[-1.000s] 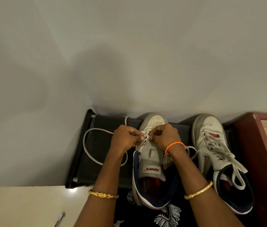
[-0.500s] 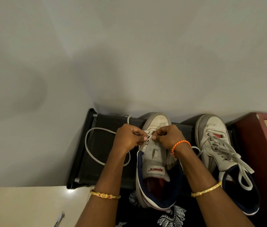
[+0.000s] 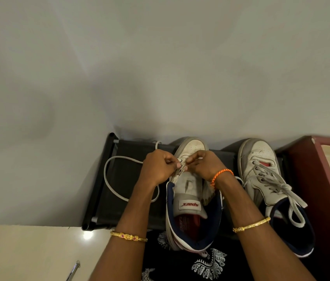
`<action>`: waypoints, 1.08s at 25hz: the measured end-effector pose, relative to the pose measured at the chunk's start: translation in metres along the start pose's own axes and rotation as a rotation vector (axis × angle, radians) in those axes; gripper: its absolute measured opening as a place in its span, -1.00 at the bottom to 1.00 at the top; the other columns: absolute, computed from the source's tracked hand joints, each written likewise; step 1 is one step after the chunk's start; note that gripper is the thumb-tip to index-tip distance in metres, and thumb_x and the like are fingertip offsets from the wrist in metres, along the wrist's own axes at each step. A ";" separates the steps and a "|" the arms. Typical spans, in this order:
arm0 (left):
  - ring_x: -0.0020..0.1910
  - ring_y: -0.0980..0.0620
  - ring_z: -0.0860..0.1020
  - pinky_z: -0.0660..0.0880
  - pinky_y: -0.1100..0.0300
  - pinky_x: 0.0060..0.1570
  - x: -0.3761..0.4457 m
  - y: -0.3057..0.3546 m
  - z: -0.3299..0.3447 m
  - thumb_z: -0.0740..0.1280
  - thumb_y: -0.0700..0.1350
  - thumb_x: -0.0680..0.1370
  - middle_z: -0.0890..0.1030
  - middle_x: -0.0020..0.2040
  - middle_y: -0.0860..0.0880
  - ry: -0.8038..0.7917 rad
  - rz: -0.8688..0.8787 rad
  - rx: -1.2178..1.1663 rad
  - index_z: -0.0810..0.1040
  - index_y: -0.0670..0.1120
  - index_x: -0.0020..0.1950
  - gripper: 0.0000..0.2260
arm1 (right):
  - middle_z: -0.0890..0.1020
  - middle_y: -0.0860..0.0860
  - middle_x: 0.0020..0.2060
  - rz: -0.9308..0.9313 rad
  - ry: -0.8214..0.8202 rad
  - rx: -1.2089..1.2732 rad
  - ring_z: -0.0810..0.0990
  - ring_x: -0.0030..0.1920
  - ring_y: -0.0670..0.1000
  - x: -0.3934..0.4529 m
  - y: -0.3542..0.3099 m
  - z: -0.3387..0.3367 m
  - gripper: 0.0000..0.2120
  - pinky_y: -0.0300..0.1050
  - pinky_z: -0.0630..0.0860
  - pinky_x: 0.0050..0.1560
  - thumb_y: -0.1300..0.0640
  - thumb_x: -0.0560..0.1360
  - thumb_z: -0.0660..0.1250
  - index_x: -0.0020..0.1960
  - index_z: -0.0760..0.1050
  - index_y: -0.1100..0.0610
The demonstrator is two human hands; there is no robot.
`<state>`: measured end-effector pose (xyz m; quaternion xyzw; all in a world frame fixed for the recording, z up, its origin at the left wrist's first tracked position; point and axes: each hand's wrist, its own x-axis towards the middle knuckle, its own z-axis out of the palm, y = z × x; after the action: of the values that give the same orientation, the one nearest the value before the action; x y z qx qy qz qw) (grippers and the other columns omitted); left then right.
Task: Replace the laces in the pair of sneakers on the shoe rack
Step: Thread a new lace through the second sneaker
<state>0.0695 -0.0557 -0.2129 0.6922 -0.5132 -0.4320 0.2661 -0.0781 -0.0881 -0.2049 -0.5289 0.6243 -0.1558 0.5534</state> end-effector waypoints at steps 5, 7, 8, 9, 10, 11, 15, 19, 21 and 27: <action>-0.16 0.06 0.63 0.57 0.26 -0.13 -0.006 0.005 -0.013 0.30 -0.26 0.53 0.62 -0.12 -0.07 0.136 -0.092 -0.203 0.53 -0.06 -0.15 -0.87 | 0.57 0.00 -0.24 -0.053 0.176 -0.154 0.56 -0.14 -0.02 -0.018 0.011 -0.018 -0.77 -0.07 0.52 -0.02 0.29 0.34 0.46 -0.26 0.47 0.02; -0.18 0.08 0.62 0.56 0.25 -0.16 -0.005 0.005 -0.024 0.27 -0.24 0.56 0.60 -0.12 -0.04 0.283 -0.129 -0.341 0.50 -0.04 -0.15 -0.86 | 0.57 0.08 -0.16 -0.012 0.324 -0.232 0.56 -0.07 0.09 -0.030 0.019 -0.024 -0.82 0.03 0.54 0.03 0.14 0.32 0.46 -0.27 0.45 -0.02; -0.20 0.09 0.61 0.55 0.26 -0.18 -0.004 0.004 -0.030 0.25 -0.24 0.57 0.59 -0.12 -0.04 0.386 -0.134 -0.419 0.49 -0.05 -0.14 -0.87 | 0.57 0.10 -0.11 0.011 0.356 -0.239 0.56 -0.04 0.11 -0.038 0.021 -0.024 -0.81 0.05 0.53 0.04 0.08 0.33 0.46 -0.25 0.44 -0.03; -0.21 0.10 0.60 0.54 0.26 -0.19 -0.003 0.003 -0.036 0.24 -0.24 0.57 0.58 -0.10 -0.04 0.512 -0.125 -0.493 0.49 -0.09 -0.10 -0.90 | 0.56 0.11 -0.07 0.027 0.366 -0.249 0.55 -0.02 0.11 -0.045 0.023 -0.022 -0.81 0.02 0.52 0.03 0.05 0.35 0.46 -0.23 0.43 -0.01; -0.23 0.11 0.59 0.54 0.27 -0.21 -0.004 0.004 -0.041 0.23 -0.26 0.57 0.57 -0.09 -0.05 0.648 -0.117 -0.574 0.49 -0.13 -0.04 -0.93 | 0.55 0.12 -0.05 0.041 0.355 -0.260 0.54 -0.02 0.10 -0.049 0.025 -0.019 -0.82 -0.04 0.50 0.00 0.05 0.36 0.45 -0.21 0.43 0.02; -0.26 0.12 0.59 0.55 0.28 -0.23 -0.006 0.005 -0.046 0.22 -0.28 0.57 0.56 -0.07 -0.06 0.795 -0.114 -0.674 0.48 -0.16 0.02 -0.91 | 0.54 0.13 -0.04 0.049 0.337 -0.268 0.53 -0.02 0.10 -0.053 0.025 -0.015 -0.83 -0.09 0.48 -0.04 0.07 0.38 0.43 -0.17 0.45 0.06; -0.25 0.06 0.56 0.51 0.29 -0.25 -0.015 0.005 -0.054 0.12 -0.37 0.53 0.48 -0.05 -0.04 1.144 -0.110 -1.004 0.37 -0.14 0.02 -0.83 | 0.58 0.15 -0.02 0.099 0.346 -0.298 0.55 -0.03 0.12 -0.060 0.025 -0.003 -0.90 -0.10 0.49 -0.05 0.20 0.42 0.31 -0.06 0.51 0.14; 0.18 -0.19 0.43 0.36 0.02 0.12 -0.015 0.004 -0.035 0.28 -0.15 0.52 0.49 0.15 -0.13 0.635 -0.063 0.088 0.52 -0.02 0.07 -0.85 | 0.64 0.13 -0.12 0.112 0.325 -0.300 0.59 -0.08 0.11 -0.059 0.016 -0.007 -0.93 -0.14 0.50 -0.09 0.17 0.43 0.34 -0.14 0.58 0.14; 0.36 -0.16 0.23 0.15 -0.11 0.30 -0.019 0.009 -0.014 0.32 0.00 0.53 0.44 0.28 -0.03 0.145 -0.024 0.441 0.59 0.11 0.12 -0.82 | 0.62 0.12 -0.15 0.131 0.279 -0.298 0.58 -0.09 0.10 -0.056 0.012 -0.011 -0.95 -0.11 0.50 -0.07 0.16 0.42 0.36 -0.20 0.54 0.13; 0.28 -0.06 0.28 0.15 -0.04 0.27 -0.016 0.005 0.004 0.34 0.01 0.52 0.43 0.22 -0.03 0.080 0.125 0.489 0.61 0.08 0.14 -0.80 | 0.53 0.06 -0.23 0.182 0.119 -0.286 0.52 -0.19 0.04 -0.043 0.010 -0.017 -0.83 -0.18 0.45 -0.22 0.18 0.41 0.37 -0.28 0.39 0.09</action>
<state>0.0617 -0.0418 -0.2051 0.7194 -0.6334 -0.2500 0.1372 -0.1049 -0.0547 -0.1847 -0.5335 0.7170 -0.0459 0.4464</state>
